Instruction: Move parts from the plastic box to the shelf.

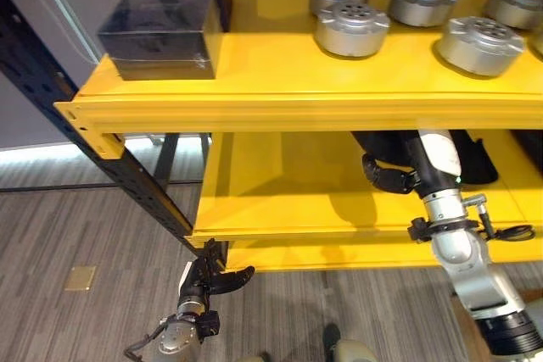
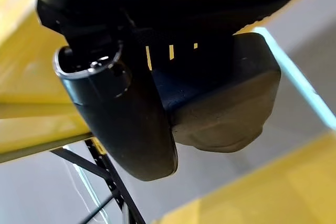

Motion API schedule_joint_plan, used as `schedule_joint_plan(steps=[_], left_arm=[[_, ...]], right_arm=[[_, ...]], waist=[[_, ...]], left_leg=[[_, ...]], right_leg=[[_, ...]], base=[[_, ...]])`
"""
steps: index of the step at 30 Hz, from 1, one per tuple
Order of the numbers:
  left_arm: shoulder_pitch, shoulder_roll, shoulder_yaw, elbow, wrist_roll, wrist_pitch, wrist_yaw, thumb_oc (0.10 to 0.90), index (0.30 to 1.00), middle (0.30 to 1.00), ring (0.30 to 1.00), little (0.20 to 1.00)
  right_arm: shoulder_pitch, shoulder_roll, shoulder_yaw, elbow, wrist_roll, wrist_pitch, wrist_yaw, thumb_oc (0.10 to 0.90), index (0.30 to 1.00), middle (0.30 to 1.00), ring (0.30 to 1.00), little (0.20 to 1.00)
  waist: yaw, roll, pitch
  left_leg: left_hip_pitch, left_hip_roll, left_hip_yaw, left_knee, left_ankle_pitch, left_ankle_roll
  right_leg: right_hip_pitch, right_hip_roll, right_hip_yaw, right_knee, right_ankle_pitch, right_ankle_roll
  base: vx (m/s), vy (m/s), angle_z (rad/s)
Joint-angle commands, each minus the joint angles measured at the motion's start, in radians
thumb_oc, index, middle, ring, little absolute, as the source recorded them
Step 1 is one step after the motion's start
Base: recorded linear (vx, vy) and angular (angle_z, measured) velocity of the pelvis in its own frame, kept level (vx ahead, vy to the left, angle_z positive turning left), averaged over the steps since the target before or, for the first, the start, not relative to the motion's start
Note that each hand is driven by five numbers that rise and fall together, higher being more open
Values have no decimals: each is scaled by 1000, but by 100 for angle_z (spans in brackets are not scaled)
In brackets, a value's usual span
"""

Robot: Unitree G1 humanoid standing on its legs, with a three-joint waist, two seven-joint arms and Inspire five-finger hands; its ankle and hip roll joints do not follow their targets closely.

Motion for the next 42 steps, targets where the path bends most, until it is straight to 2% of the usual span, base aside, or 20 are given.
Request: schedule_joint_plan(steps=[1,4,5,6,7,8,9,10,11,13,14,16,17,18,22,24,32,40,42], left_arm=[[-94,11,-16,-64,-9,-89,-20,900,1000,1000,1000,1000],[-95,10,-19,-57,-14,-89,-21,900,1000,1000,1000,1000],[-95,10,-19,-57,-14,-89,-21,900,1000,1000,1000,1000],[-101,15,-26,-54,-24,-92,-18,900,1000,1000,1000,1000],[-102,16,-26,-53,-25,-92,-18,900,1000,1000,1000,1000],[-106,14,-29,-53,-27,-92,-17,900,1000,1000,1000,1000],[-113,16,-31,-54,-31,-89,-16,900,1000,1000,1000,1000],[-118,17,-35,-54,-34,-85,-17,900,1000,1000,1000,1000],[-121,17,-43,-51,-32,-84,-26,900,1000,1000,1000,1000],[-124,21,-49,-46,-28,-86,-25,900,1000,1000,1000,1000],[-123,20,-52,-44,-24,-87,-28,900,1000,1000,1000,1000],[-124,23,-54,-41,-21,-87,-26,900,1000,1000,1000,1000],[-125,20,-55,-37,-19,-89,-27,900,1000,1000,1000,1000],[-128,15,-53,-39,-21,-90,-28,900,1000,1000,1000,1000],[-124,11,-49,-37,-24,-95,-24,900,1000,1000,1000,1000],[-123,12,-47,-38,-22,-94,-23,900,1000,1000,1000,1000],[-115,13,-56,-39,-24,-90,-24,900,1000,1000,1000,1000],[-120,28,-82,-42,-20,-86,-40,900,1000,1000,1000,1000],[-132,44,-93,-41,-21,-87,-44,900,1000,1000,1000,1000]], right_arm=[[-150,-38,-50,-93,24,-86,-94,400,300,300,300,300],[-179,-44,-25,-93,41,-95,-89,400,300,300,300,300],[-179,-44,-25,-93,41,-95,-89,400,300,300,300,300],[-213,-39,13,-85,70,-103,-83,400,300,300,300,300],[-216,-39,14,-82,70,-104,-84,400,300,300,300,300],[-222,-40,20,-80,73,-104,-84,400,300,300,300,300],[-225,-42,16,-80,73,-102,-87,400,300,300,300,300],[-222,-44,9,-79,74,-98,-88,400,300,300,300,300],[-216,-50,1,-74,77,-91,-90,400,300,300,300,300],[-213,-46,-1,-75,78,-92,-94,400,300,300,300,300],[-200,-47,-5,-81,81,-94,-85,400,300,300,300,300],[-205,-42,2,-80,78,-93,-85,400,300,300,300,300],[-194,-36,2,-70,76,-92,-82,400,300,300,300,300],[-175,-27,-9,-71,75,-90,-76,400,300,300,300,300],[-169,-7,3,-68,69,-82,-68,400,300,300,300,300],[-172,7,10,-66,73,-77,-62,400,300,300,300,300],[-209,32,56,-32,83,-64,-48,400,300,300,300,300],[-305,37,154,113,91,-33,-23,400,300,300,300,300],[-340,25,183,207,80,-10,-25,400,300,300,300,300]], waist=[[-47,21,-105],[-41,16,-104],[-41,16,-104],[-5,-12,-70],[-9,-13,-67],[1,-25,-55],[-5,-37,-45],[-10,-47,-41],[-8,-55,-40],[-5,-56,-37],[-6,-41,-43],[-7,-35,-48],[-7,-27,-55],[-12,-21,-74],[-3,-11,-92],[4,-11,-101],[16,-24,-112],[25,-44,-116],[30,-51,-108]], left_leg=[[86,135,27,-34,78,-24],[46,153,24,46,134,-37],[45,153,23,47,133,-37],[-62,90,-56,249,226,-28],[-73,87,-61,267,220,-27],[-108,59,-66,322,220,-20],[-152,62,-37,353,207,-9],[-176,85,17,310,193,-3],[-197,96,48,201,163,-7],[-197,95,54,146,174,-16],[-174,108,70,77,185,-26],[-156,107,72,54,177,-25],[-140,101,72,34,174,-27],[-117,96,102,6,166,-29],[-67,77,124,-61,166,-23],[-46,69,149,-76,162,-19],[-17,57,175,-72,132,-5],[-5,58,183,-43,103,0],[-17,65,174,-3,88,-1]], right_leg=[[-73,27,-29,23,23,42],[-35,59,-31,2,6,10],[-35,59,-32,1,6,10],[16,70,-16,-46,15,-29],[16,68,-19,-47,16,-28],[31,61,-21,-58,19,-36],[40,50,-36,-67,21,-38],[48,39,-47,-74,22,-35],[63,30,-54,-84,25,-24],[71,28,-47,-85,21,-16],[74,29,-43,-70,5,-4],[79,30,-36,-71,4,-1],[86,22,-35,-80,5,7],[105,5,-40,-104,14,18],[122,-20,-23,-144,37,37],[131,-38,-22,-164,49,48],[141,-59,-12,-174,61,68],[141,-63,-11,-156,52,75],[132,-59,-13,-116,33,73]], base=[[58,-192,15],[31,-160,18],[-2,-270,4],[-28,-186,0],[-40,-235,-14],[-48,-76,-32],[-28,-103,-35],[35,-37,8],[61,-1,48],[78,81,54],[106,166,20],[78,133,-15],[115,203,-37],[149,274,-37],[82,177,-19],[64,175,-27],[35,69,-10],[1,12,0],[-35,-23,1]])
